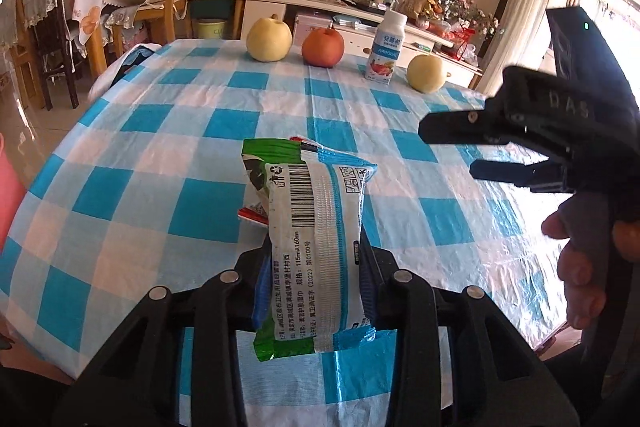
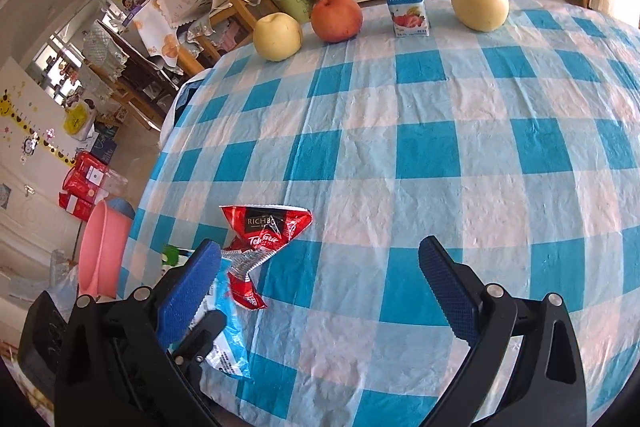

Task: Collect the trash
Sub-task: 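Grasp the green-and-white snack packet with the left gripper while the right gripper reaches the red wrapper, then grasp the red Richeese wrapper with the right gripper while the left gripper holds the packet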

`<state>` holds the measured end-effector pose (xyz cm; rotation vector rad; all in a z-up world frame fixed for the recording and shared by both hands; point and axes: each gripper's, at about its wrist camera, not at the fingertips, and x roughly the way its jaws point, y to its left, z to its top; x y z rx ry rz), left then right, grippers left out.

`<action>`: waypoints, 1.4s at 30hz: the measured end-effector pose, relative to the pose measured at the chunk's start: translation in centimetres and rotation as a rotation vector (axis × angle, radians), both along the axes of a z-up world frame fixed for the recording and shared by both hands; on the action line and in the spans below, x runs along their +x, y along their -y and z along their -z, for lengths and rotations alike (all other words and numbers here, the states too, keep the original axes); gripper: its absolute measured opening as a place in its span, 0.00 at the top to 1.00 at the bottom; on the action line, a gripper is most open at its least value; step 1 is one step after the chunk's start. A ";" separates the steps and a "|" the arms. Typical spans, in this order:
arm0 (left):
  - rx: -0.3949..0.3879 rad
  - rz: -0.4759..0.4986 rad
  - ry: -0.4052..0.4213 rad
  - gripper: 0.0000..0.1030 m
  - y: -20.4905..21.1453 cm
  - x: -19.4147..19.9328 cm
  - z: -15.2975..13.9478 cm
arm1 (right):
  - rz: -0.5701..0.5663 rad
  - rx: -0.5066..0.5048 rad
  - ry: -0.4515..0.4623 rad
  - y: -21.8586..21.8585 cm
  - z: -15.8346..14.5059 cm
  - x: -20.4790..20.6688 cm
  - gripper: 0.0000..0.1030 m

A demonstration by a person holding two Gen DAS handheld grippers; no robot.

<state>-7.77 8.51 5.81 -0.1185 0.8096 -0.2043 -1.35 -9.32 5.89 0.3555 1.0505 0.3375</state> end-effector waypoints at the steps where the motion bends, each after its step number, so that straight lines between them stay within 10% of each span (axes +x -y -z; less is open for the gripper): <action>1: -0.010 -0.011 0.004 0.64 -0.5 0.0 -0.3 | -0.002 0.009 -0.005 -0.1 0.1 0.0 0.05; 18: -0.046 -0.195 0.066 0.64 -9.5 1.7 -3.1 | -0.071 0.119 -0.104 -5.4 2.7 0.7 0.33; 42: -0.072 -0.239 0.043 0.64 -13.5 2.6 -2.9 | -0.054 -0.125 -0.024 -11.3 4.5 2.8 0.51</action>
